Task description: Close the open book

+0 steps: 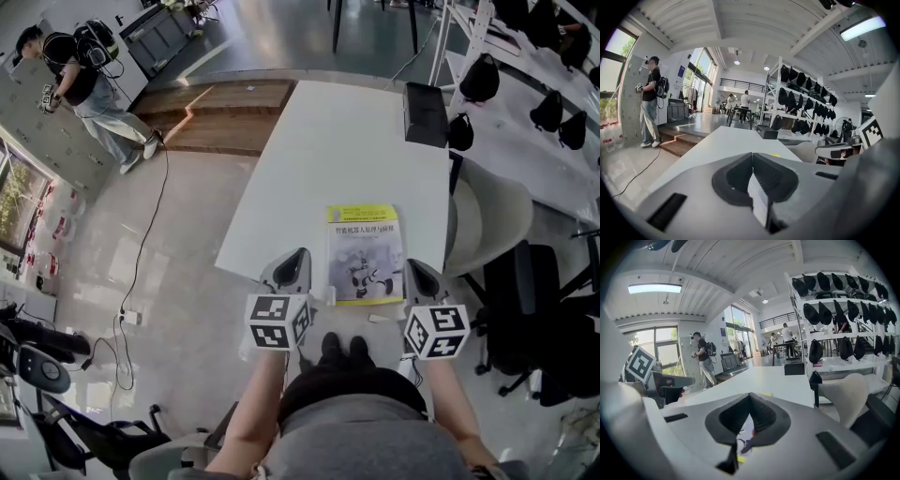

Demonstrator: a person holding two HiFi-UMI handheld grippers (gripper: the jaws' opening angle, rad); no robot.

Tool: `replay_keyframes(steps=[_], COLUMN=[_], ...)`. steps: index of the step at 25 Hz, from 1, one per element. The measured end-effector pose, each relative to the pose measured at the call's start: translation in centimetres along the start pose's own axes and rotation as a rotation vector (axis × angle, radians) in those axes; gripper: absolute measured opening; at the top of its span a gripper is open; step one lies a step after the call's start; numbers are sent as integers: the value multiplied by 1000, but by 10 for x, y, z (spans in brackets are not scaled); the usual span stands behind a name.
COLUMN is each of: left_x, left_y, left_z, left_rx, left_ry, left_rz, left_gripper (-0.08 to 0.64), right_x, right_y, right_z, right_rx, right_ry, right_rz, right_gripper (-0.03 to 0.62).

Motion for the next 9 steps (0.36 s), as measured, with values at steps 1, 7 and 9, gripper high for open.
replay_keyframes(steps=[1, 7, 9], left_x=[1, 6, 6], left_y=[-1, -8, -11], left_z=[0, 2, 3], left_rx=[1, 15, 21], left_ry=[1, 8, 8], left_rz=[-1, -3, -7], left_gripper=[8, 8, 8], right_x=[0, -1, -1], right_y=[0, -2, -4], right_z=[0, 3, 4], right_rx=[-1, -11, -11], right_ry=[1, 2, 1], right_rz=[1, 9, 12], right_gripper=[3, 3, 3])
Point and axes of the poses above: the fingertips, and each gripper's own axes: z forward along the fingers, x to its left, y out of its top, the point moved 6 cm from there along -z, backward along the fingers, and after that the axes turned 1 degree about z, right-handed, at the moved point
